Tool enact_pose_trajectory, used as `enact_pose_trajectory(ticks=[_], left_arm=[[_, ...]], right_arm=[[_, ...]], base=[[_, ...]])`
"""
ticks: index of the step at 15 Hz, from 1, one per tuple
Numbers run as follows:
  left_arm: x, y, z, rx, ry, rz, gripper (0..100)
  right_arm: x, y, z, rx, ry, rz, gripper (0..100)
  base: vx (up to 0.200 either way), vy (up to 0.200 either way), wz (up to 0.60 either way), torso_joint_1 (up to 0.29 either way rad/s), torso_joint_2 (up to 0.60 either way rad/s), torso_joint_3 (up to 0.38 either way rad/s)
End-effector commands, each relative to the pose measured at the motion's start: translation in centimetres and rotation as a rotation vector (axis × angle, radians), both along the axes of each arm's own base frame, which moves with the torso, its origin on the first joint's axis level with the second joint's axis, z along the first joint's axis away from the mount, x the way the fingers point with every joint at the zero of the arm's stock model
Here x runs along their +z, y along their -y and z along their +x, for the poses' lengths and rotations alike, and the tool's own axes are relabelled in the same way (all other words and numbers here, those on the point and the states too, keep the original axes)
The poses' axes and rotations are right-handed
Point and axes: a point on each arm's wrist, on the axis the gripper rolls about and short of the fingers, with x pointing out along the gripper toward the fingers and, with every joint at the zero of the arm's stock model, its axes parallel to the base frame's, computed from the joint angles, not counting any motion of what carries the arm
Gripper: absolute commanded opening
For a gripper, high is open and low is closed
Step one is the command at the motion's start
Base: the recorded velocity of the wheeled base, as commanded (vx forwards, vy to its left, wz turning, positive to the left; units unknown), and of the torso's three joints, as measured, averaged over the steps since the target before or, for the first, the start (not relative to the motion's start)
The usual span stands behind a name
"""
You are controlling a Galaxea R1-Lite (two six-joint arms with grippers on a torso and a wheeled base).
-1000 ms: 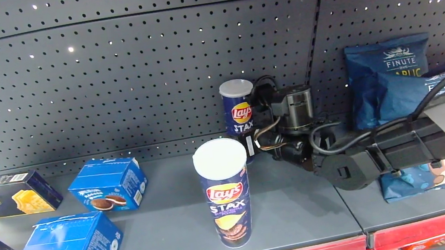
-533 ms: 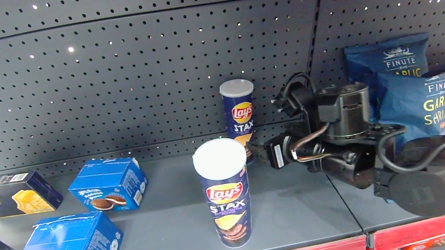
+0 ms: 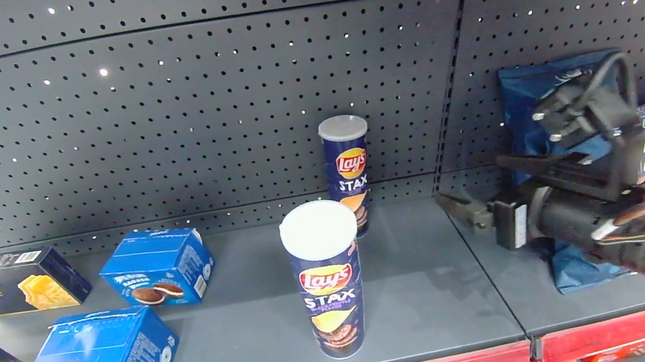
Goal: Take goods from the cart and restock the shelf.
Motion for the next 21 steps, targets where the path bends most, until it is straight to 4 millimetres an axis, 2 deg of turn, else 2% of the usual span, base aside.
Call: enact_pose_trajectory(ticks=[1, 4, 5, 6, 7, 8, 9, 10, 11, 17, 21], left_arm=[[0.0, 0.0, 0.0, 0.001, -0.001, 0.0, 100], [0.0, 0.0, 0.0, 0.002, -0.001, 0.0, 100], [0.0, 0.0, 0.0, 0.002, -0.001, 0.0, 100], [0.0, 0.0, 0.0, 0.001, -0.001, 0.0, 100], [0.0, 0.0, 0.0, 0.002, -0.001, 0.0, 100], [0.0, 0.0, 0.0, 0.001, -0.001, 0.0, 100], [0.0, 0.0, 0.0, 0.002, -0.003, -0.001, 100], [0.0, 0.0, 0.0, 0.002, -0.003, -0.001, 100], [0.0, 0.0, 0.0, 0.001, -0.001, 0.0, 100], [0.0, 0.0, 0.0, 0.001, -0.001, 0.0, 100], [0.0, 0.0, 0.0, 0.001, -0.001, -0.002, 100]], right_arm=[[0.8, 6.5, -4.8, -0.076, 0.095, 0.049, 100], [-1.6, 10.7, -8.6, -0.091, 0.124, 0.055, 100], [-3.4, 12.7, -10.6, -0.111, 0.143, 0.05, 100], [-4.0, 13.2, -11.3, -0.123, 0.154, 0.048, 100], [-5.9, 14.2, -13.5, -0.147, 0.168, 0.043, 100], [-6.6, 14.4, -14.2, -0.155, 0.167, 0.041, 100], [-8.6, 14.7, -16.1, -0.178, 0.149, 0.036, 100], [-8.6, 14.7, -16.1, -0.178, 0.149, 0.036, 100], [-11.2, 14.9, -18.0, -0.196, 0.13, 0.048, 100], [-14.9, 14.9, -20.0, -0.293, 0.017, 0.109, 100], [-15.1, 15.0, -20.6, -0.304, 0.071, 0.164, 100]], base=[[0.0, 0.0, 0.0, 0.0, 0.0, 0.0], [0.0, 0.0, 0.0, 0.0, 0.0, 0.0], [0.0, 0.0, 0.0, 0.0, 0.0, 0.0], [0.0, 0.0, 0.0, 0.0, 0.0, 0.0], [0.0, 0.0, 0.0, 0.0, 0.0, 0.0], [0.0, 0.0, 0.0, 0.0, 0.0, 0.0], [0.0, 0.0, 0.0, 0.0, 0.0, 0.0], [0.0, 0.0, 0.0, 0.0, 0.0, 0.0], [0.0, 0.0, 0.0, 0.0, 0.0, 0.0], [0.0, 0.0, 0.0, 0.0, 0.0, 0.0], [0.0, 0.0, 0.0, 0.0, 0.0, 0.0]])
